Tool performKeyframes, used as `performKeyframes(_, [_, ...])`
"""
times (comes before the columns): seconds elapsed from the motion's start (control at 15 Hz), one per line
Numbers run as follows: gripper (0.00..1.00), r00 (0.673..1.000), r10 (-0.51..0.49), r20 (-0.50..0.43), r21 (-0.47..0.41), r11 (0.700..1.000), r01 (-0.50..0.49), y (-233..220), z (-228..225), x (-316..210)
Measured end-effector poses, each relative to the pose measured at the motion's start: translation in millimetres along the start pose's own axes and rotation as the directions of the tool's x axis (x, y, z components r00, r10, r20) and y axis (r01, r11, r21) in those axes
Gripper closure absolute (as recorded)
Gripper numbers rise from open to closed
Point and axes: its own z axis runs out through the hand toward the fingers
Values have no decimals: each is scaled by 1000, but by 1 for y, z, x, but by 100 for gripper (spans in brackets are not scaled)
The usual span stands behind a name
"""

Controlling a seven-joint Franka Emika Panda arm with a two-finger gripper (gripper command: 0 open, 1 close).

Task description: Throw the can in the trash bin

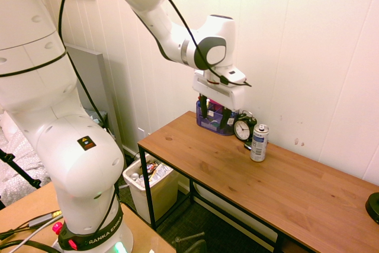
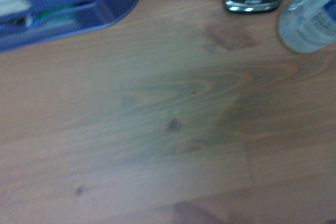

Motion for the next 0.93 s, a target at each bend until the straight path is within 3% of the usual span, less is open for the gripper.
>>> performKeyframes(0.27, [0, 989, 150, -3, 1, 989, -150, -19, 11, 66])
performKeyframes(0.8, [0, 956, 295, 1, -85, 952, -294, -42, 38, 122])
performKeyframes(0.87, [100, 955, 297, 0, -88, 951, -296, -43, 42, 125])
performKeyframes(0.93, [100, 955, 297, -1, -93, 951, -296, -45, 46, 127])
